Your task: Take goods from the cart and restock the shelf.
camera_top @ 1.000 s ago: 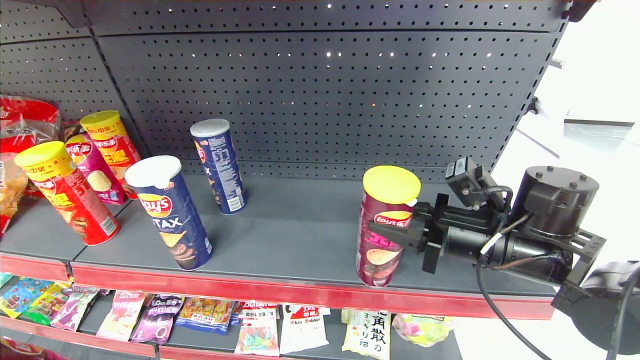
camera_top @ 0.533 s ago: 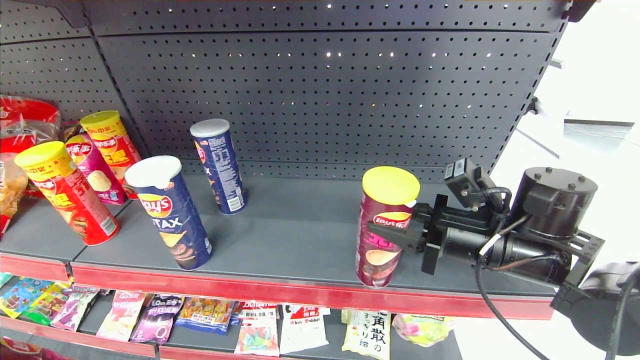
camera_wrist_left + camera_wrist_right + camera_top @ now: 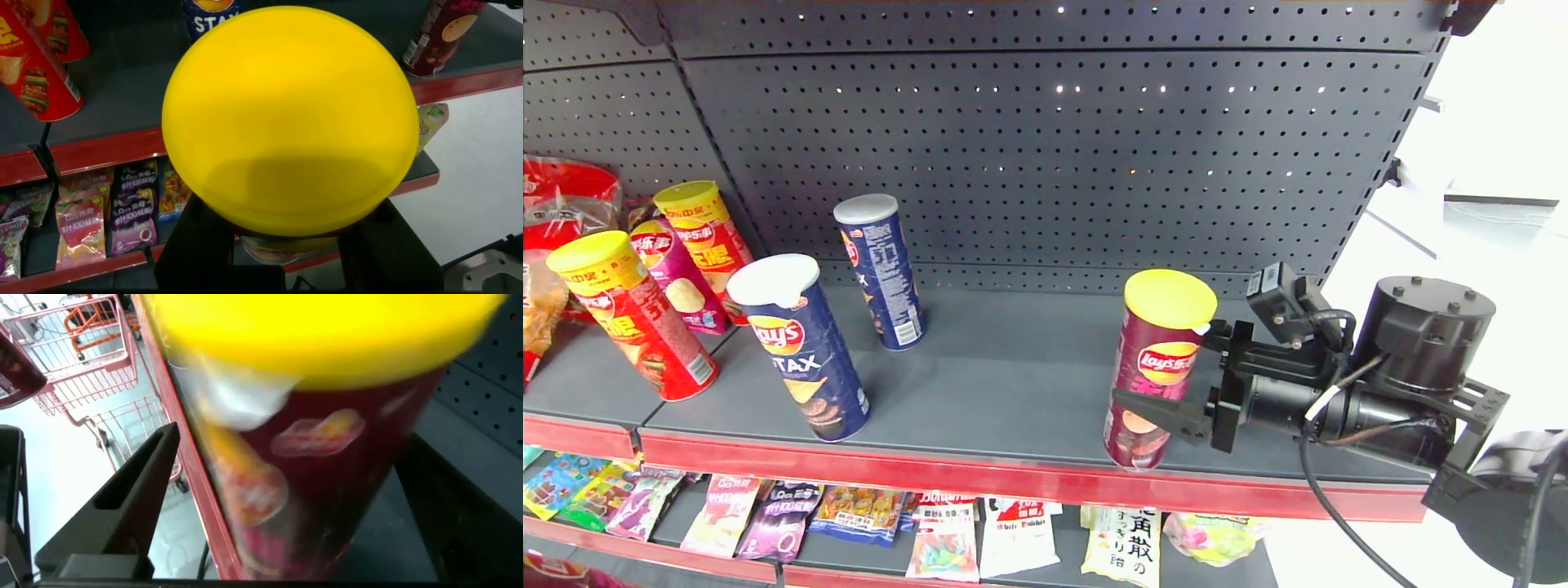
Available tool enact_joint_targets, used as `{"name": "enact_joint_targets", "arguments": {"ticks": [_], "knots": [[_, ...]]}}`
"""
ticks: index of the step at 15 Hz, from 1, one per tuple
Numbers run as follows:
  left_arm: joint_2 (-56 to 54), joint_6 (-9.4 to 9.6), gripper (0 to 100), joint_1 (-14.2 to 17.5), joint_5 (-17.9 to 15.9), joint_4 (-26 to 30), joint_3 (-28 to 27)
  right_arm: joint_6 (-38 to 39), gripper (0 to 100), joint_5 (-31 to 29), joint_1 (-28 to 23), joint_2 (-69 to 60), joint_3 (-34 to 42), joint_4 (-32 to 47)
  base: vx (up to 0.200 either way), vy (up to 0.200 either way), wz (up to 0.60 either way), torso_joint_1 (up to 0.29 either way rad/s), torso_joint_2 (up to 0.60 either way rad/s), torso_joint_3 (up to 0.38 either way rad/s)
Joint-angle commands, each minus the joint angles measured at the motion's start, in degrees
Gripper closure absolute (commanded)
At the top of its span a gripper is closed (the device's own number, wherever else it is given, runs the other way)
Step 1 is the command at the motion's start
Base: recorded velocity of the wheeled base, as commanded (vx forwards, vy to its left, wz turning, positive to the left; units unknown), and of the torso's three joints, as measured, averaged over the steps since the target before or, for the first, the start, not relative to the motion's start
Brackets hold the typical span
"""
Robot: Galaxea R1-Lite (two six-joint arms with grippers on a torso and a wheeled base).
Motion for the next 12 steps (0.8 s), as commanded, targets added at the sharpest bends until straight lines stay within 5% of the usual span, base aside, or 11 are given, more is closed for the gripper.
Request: {"name": "enact_joint_targets", "arguments": {"ticks": [1, 12], "knots": [[-0.04, 0.04, 100, 0.00, -0.02, -0.01, 0.04, -0.01, 0, -0.26, -0.16, -0.77, 0.36, -0.07, 0.000, 0.000, 0.00, 0.000, 0.00, 0.000], [-1.27, 0.04, 100, 0.00, -0.02, -0.09, 0.21, 0.25, 0, -5.53, -2.00, -22.13, 23.39, 0.11, 0.000, 0.000, 0.00, 0.000, 0.00, 0.000]]}}
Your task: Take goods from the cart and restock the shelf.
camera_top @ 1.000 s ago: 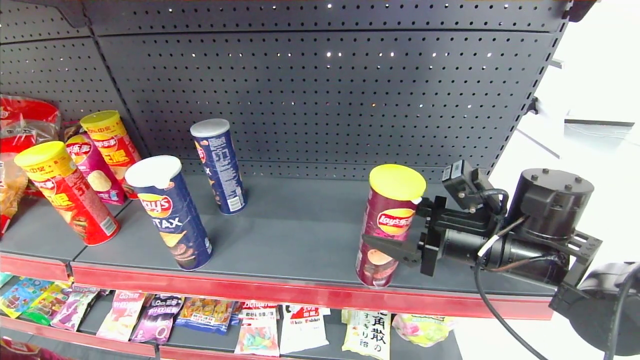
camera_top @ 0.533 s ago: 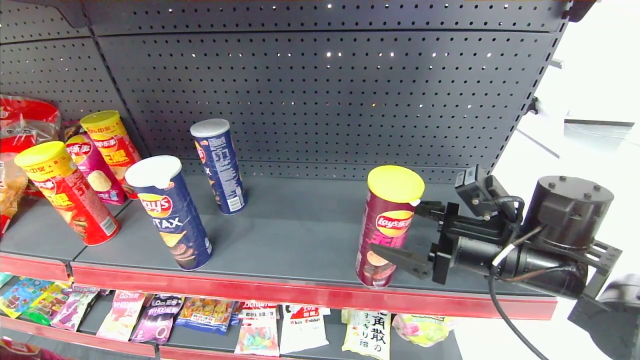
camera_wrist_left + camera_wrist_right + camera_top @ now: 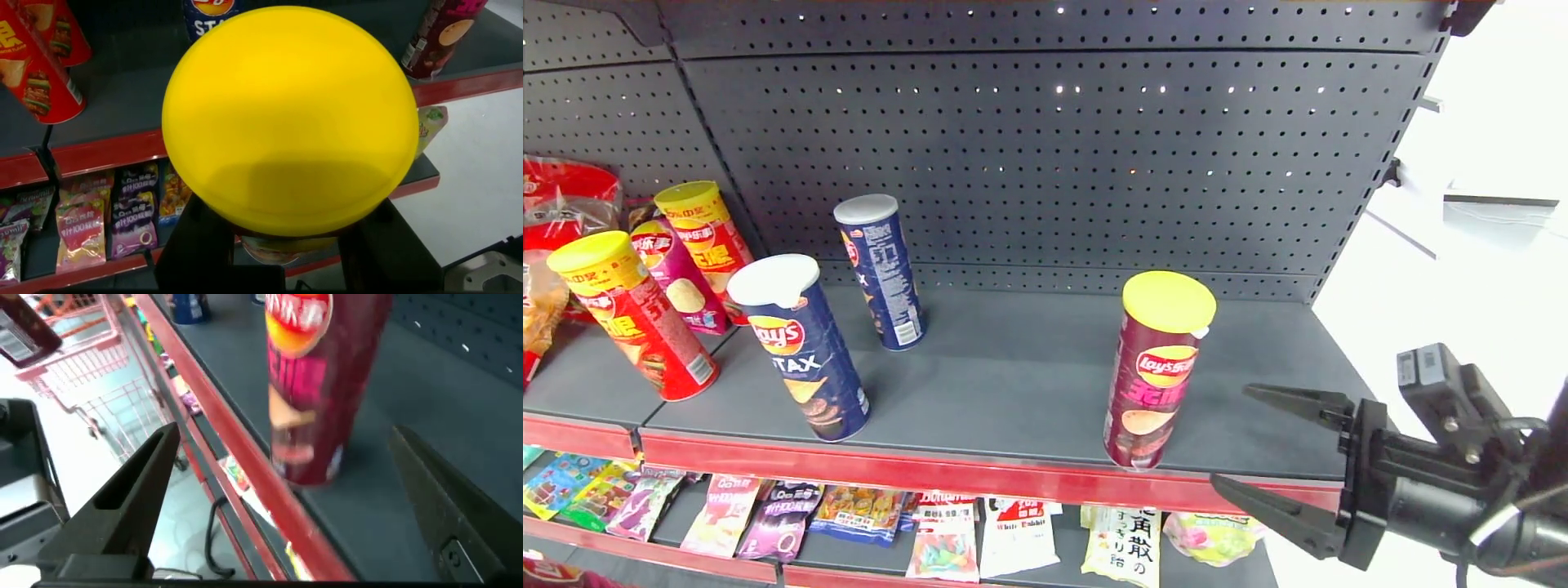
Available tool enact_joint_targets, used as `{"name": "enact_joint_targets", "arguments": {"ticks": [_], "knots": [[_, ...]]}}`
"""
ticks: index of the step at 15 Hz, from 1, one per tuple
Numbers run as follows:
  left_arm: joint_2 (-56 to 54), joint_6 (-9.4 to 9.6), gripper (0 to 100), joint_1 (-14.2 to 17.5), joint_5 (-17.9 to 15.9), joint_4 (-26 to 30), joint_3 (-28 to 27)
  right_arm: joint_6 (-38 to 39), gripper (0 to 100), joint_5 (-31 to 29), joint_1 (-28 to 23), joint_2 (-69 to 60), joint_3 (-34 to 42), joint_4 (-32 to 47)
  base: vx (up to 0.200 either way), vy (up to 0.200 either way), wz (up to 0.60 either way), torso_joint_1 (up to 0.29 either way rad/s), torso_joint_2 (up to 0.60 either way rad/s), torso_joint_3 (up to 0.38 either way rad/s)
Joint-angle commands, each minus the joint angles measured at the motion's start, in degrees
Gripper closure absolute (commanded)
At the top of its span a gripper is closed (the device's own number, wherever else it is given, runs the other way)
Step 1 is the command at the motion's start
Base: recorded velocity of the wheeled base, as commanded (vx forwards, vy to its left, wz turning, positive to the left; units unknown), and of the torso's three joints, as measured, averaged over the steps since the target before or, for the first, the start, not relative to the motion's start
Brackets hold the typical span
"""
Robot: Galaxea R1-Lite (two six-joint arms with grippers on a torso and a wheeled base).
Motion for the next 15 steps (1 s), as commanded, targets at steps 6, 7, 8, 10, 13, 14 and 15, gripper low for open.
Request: {"name": "enact_joint_targets", "arguments": {"ticks": [6, 7, 8, 10, 13, 14, 15], "knots": [[0.40, 0.01, 100, -0.02, -0.17, 0.02, -1.24, 0.11, 0, -10.76, -12.58, -38.72, 4.50, 20.86, 0.000, 0.000, 0.00, 0.000, 0.00, 0.000], [0.84, 0.01, 100, -0.02, -0.26, 0.02, -1.50, 0.29, 0, -10.85, -15.40, -46.71, 1.69, 32.37, 0.000, 0.000, 0.00, 0.000, 0.00, 0.000], [1.90, 0.01, 100, -0.02, -0.35, 0.02, -1.85, 0.55, 0, -10.85, -18.38, -55.77, -3.76, 48.10, 0.000, 0.000, 0.00, 0.000, 0.00, 0.000], [3.92, 0.01, 100, -0.11, -0.61, -0.16, -3.17, 0.64, 0, -11.11, -22.25, -68.86, -16.77, 79.39, 0.000, 0.000, 0.00, 0.000, 0.00, 0.000], [8.05, -0.07, 100, -0.11, -0.61, -3.32, -4.75, 2.57, 0, -17.09, -28.93, -79.23, -24.51, 100.48, 0.000, 0.000, 0.00, 0.000, 0.00, 0.000], [8.67, -0.07, 100, -0.11, -0.70, -4.38, -4.58, 4.51, 0, -21.57, -28.67, -79.15, -24.07, 100.48, 0.000, 0.000, 0.00, 0.000, 0.00, 0.000], [9.02, -0.07, 100, -0.11, -0.79, -4.55, -4.67, 4.59, 0, -23.07, -28.58, -79.23, -22.48, 100.48, 0.000, 0.000, 0.00, 0.000, 0.00, 0.000]]}}
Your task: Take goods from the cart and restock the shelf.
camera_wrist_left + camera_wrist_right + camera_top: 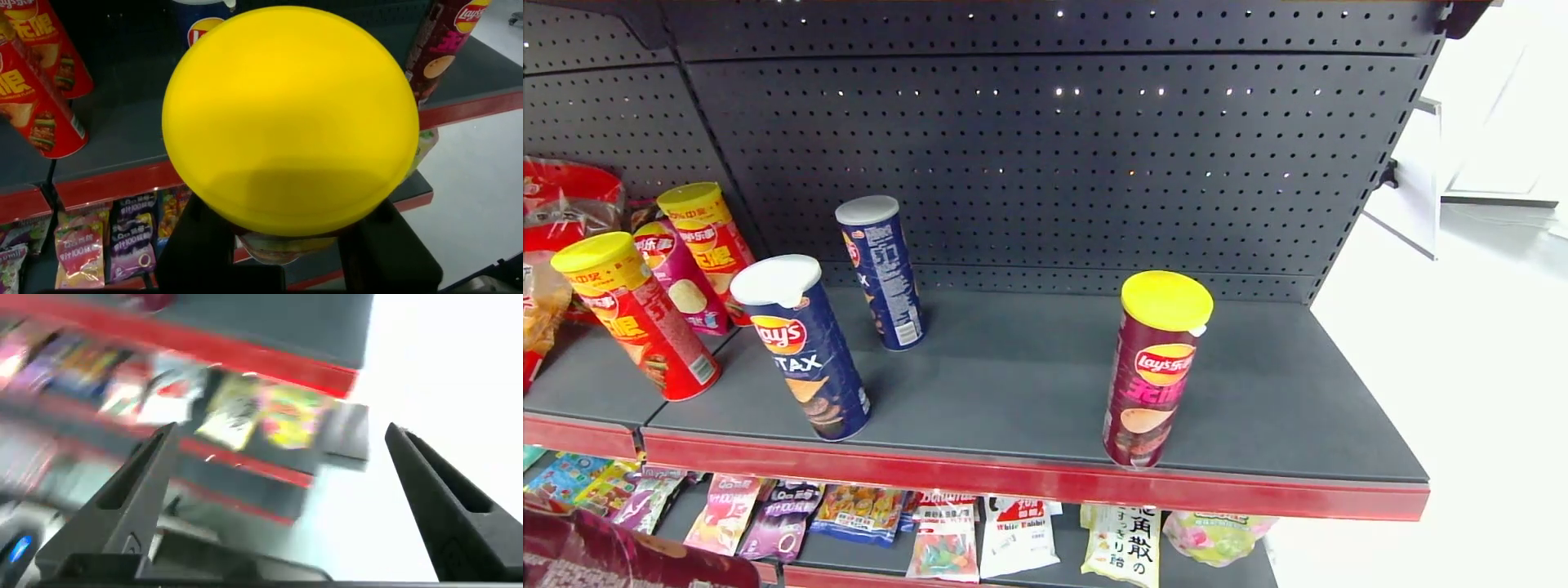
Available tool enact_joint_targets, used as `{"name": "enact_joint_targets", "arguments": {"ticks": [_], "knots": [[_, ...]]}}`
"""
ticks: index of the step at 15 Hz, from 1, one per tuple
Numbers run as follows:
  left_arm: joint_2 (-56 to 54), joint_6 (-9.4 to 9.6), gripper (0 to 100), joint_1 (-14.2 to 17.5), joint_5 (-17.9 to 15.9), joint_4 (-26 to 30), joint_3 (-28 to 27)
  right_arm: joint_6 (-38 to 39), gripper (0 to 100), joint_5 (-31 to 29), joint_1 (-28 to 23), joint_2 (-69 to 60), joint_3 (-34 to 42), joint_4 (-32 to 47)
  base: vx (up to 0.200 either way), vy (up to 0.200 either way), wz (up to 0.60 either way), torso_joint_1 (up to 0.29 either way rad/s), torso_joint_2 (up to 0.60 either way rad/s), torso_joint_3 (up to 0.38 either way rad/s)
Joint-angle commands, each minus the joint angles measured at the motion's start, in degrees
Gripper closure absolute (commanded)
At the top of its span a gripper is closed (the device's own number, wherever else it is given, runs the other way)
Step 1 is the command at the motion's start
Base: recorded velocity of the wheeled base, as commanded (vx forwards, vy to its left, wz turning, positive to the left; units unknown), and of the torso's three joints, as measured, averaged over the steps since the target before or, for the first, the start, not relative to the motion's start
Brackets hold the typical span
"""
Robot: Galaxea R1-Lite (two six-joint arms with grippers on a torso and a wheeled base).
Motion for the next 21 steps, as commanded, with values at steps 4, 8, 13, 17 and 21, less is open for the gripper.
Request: {"name": "enact_joint_targets", "arguments": {"ticks": [4, 8, 13, 17, 21], "knots": [[3.42, -0.09, 100, 0.00, -1.35, -2.08, 0.28, -0.21, 0, -0.33, -0.51, -10.96, 20.23, -20.06, 0.000, 0.000, 0.00, 0.000, 0.00, 0.000], [2.98, -0.27, 100, 0.00, -1.96, -2.34, 0.37, -0.12, 0, -0.24, -0.51, -10.96, 30.95, -36.76, 0.000, 0.000, 0.00, 0.000, 0.00, 0.000], [2.27, -0.27, 100, 0.00, -2.05, -2.34, 2.22, 4.18, 0, -0.77, -0.51, -10.96, 30.95, -36.41, 0.000, 0.000, 0.00, 0.000, 0.00, 0.000], [3.24, -0.27, 100, 0.00, -2.05, -2.43, 2.13, 3.92, 0, -0.77, -0.51, -10.96, 30.95, -36.41, 0.000, 0.000, -0.15, 0.002, 0.00, -0.001], [3.59, -0.27, 100, 0.00, -2.05, -2.43, 2.13, 3.92, 0, -0.77, -0.51, -10.96, 30.95, -36.41, 0.000, 0.000, -0.60, 0.005, 0.00, 0.002]]}}
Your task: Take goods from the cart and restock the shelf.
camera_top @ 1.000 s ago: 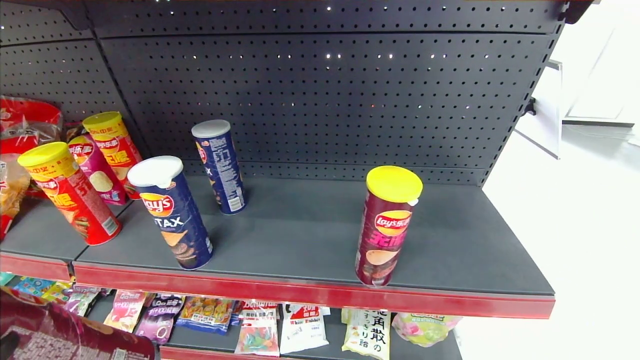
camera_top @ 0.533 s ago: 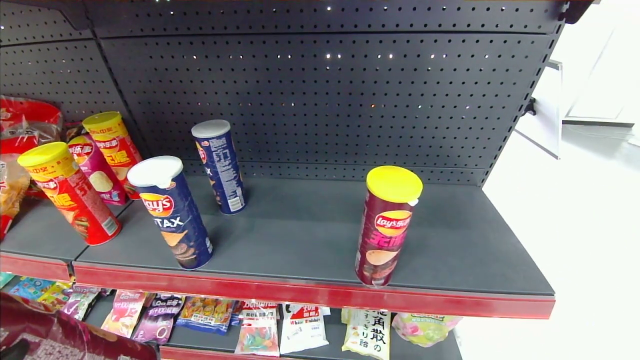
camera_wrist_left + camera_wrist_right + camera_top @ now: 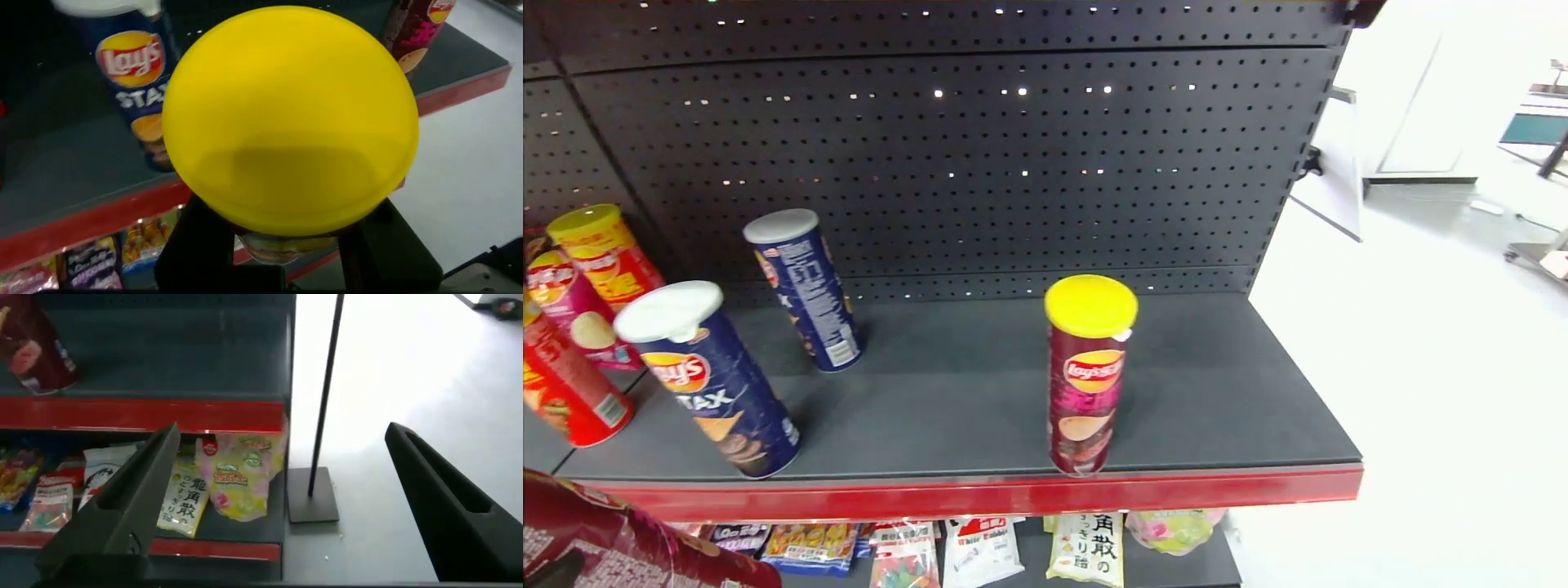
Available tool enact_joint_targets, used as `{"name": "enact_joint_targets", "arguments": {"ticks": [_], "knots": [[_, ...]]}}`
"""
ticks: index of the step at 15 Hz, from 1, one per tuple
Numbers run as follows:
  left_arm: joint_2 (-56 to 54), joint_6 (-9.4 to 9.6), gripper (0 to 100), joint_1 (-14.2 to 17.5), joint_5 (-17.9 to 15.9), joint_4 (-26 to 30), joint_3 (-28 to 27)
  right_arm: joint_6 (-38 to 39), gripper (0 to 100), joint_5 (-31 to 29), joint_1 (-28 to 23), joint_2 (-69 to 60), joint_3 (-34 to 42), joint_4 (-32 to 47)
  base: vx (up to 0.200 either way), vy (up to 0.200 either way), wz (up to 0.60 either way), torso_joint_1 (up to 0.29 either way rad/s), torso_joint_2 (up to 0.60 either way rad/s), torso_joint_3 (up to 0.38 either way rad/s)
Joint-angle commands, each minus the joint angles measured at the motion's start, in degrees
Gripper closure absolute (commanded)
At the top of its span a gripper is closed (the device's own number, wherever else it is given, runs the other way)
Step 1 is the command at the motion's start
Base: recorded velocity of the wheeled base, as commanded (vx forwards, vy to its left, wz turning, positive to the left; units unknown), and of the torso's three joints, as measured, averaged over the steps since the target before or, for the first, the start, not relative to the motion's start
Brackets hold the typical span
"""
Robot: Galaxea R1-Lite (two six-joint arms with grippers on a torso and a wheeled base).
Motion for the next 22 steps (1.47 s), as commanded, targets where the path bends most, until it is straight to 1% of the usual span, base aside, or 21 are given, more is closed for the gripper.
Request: {"name": "enact_joint_targets", "arguments": {"ticks": [1, 3, 5, 7, 9, 11, 13, 14, 15, 16, 18, 20, 22], "knots": [[0.64, -0.10, 100, 0.00, 0.07, 0.01, -0.22, 0.00, 0, 0.02, 0.04, 0.07, 0.00, -0.04, 0.000, 0.000, -0.60, 0.002, 0.00, 0.002], [1.26, -0.01, 100, 0.00, 0.16, -0.17, -0.48, 0.00, 0, 0.02, 0.04, 0.07, 0.00, -0.04, 0.000, 0.000, 0.00, 0.000, 0.00, 0.000], [2.84, -0.10, 100, 0.00, 0.16, -1.48, -0.48, 0.08, 0, 0.02, 0.04, 0.07, 0.00, -0.13, 0.000, 0.000, 0.00, 0.000, 0.00, 0.000], [7.06, -0.10, 100, 0.09, 0.25, -4.39, -0.66, 0.17, 0, 0.02, 0.04, 0.07, 0.00, -0.13, 0.000, 0.000, 0.00, 0.000, 0.00, 0.000], [15.23, -0.10, 100, 0.09, -0.02, -8.52, -3.03, 0.17, 0, 0.02, 0.04, 0.07, 0.00, -0.04, 0.000, 0.000, 0.00, 0.000, 0.00, 0.000], [23.40, 0.34, 100, 0.00, -0.02, -12.21, -6.11, 0.17, 0, 0.02, 0.04, 0.07, 0.00, -0.04, 0.000, 0.000, 0.00, 0.000, 0.00, 0.000], [30.17, 1.57, 100, 0.00, -0.02, -16.87, -7.86, 0.17, 0, 0.02, 0.04, 0.07, 0.00, -0.04, 0.000, 0.000, 0.00, 0.000, 0.00, 0.000], [34.13, 2.45, 100, -0.09, -0.02, -20.64, -8.13, 0.17, 0, 0.02, 0.04, 0.07, 0.00, -0.04, 0.000, 0.000, 0.00, 0.000, 0.00, 0.000], [37.20, 3.16, 100, -0.53, -0.10, -23.28, -8.30, 0.17, 0, 0.02, 0.04, 0.07, 0.00, -0.04, 0.000, 0.000, 0.00, 0.000, 0.00, 0.000], [40.10, 3.07, 100, -0.79, 0.07, -25.39, -9.01, 0.17, 0, 0.02, 0.04, 0.07, 0.00, -0.13, 0.000, 0.000, 0.00, 0.000, 0.00, 0.000], [43.09, 3.07, 100, -0.88, -0.10, -26.09, -11.20, 0.17, 0, 0.02, 0.04, 0.07, 0.00, -0.04, 0.000, 0.000, 0.00, 0.000, 0.00, 0.000], [45.82, 3.07, 100, -3.43, 0.25, -26.09, -13.58, 0.17, 0, 0.02, 0.04, 0.07, 0.00, -0.04, 0.000, 0.000, 0.00, 0.000, 0.00, 0.000], [48.54, 2.98, 100, -3.87, 0.25, -26.27, -15.16, 0.17, 0, 0.02, 0.04, 0.07, 0.00, -0.04, 0.000, 0.000, 0.00, 0.000, 0.00, 0.000]]}}
